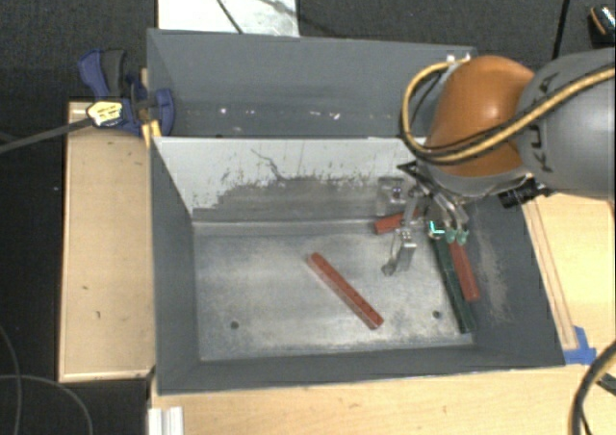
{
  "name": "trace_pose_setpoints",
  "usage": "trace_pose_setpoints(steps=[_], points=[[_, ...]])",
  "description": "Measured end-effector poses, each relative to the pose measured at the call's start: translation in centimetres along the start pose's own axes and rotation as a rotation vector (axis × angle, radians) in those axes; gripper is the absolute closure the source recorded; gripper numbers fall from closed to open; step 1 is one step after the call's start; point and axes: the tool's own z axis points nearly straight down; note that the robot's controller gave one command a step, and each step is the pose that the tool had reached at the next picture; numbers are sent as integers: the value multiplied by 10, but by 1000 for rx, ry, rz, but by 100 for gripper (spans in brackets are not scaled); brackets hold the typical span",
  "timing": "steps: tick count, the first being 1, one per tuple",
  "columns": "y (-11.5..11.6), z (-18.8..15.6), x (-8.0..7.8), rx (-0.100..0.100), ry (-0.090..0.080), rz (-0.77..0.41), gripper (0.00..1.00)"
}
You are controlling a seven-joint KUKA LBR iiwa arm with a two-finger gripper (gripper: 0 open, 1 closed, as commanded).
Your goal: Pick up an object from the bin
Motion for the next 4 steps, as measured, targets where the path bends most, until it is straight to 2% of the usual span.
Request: trace_pose_setpoints(steps=[1,2,3,4], points=[[51,83,30,-1,1,62,0],[94,79,15,-3,-10,131,0],[22,78,-12,2,-12,148,0],[-30,77,40,3,-3,175,0]])
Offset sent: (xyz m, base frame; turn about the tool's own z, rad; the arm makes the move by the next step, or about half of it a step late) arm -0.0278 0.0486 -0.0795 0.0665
